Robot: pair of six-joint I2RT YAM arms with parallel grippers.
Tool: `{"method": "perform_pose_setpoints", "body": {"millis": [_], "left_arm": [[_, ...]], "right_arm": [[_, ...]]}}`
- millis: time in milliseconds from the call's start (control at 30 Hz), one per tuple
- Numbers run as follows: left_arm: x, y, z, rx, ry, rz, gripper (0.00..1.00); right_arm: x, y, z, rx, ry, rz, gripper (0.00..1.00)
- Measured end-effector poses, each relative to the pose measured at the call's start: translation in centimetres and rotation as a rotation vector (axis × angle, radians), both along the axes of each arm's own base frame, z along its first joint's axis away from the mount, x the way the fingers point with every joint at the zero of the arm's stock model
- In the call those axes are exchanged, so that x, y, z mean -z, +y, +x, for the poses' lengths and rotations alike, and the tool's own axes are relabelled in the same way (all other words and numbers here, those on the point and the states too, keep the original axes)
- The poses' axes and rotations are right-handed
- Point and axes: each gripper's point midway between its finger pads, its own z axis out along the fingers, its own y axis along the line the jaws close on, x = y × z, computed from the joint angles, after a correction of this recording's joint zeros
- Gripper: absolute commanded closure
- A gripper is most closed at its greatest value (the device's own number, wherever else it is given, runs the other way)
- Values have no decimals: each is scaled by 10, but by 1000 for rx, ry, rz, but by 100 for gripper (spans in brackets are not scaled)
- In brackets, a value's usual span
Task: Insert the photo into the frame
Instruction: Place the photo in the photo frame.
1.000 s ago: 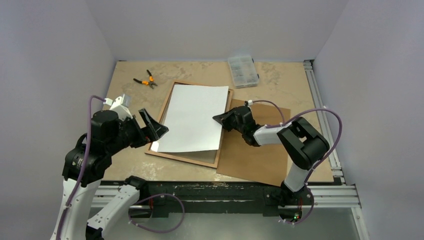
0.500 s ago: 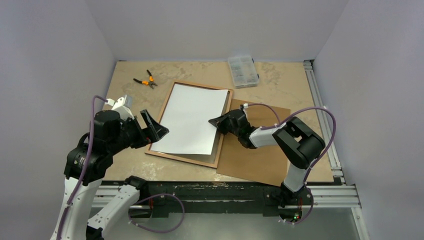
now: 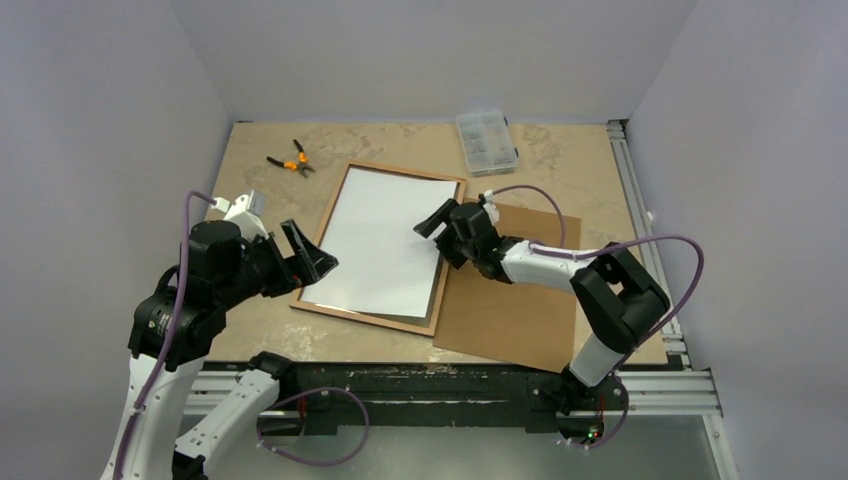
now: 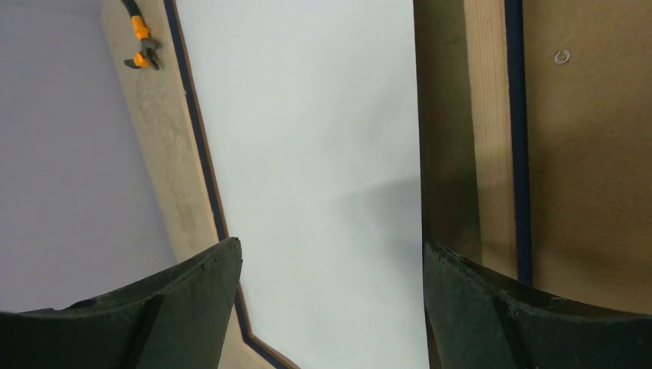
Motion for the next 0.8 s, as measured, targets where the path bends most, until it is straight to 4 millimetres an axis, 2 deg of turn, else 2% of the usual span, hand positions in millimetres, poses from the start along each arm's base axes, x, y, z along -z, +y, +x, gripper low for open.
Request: {"method": "perform_pose_setpoints", "body": {"millis": [200,433,633,800], "left_arm": [[0,0,0,2,1,-1,15],[11,-1,2,3,39,11,15],[38,-11,10,34,141,18,15],[68,-23,18,73,249,22,16]], "right_arm": [[-23,-19,4,-25,-43,-195,14],[-16,-51,-11,-97,-38,-418,12],[-8,-71,-22,-161,-21,-485,15],[6,-81,-28,-220,28,-465,24]]}}
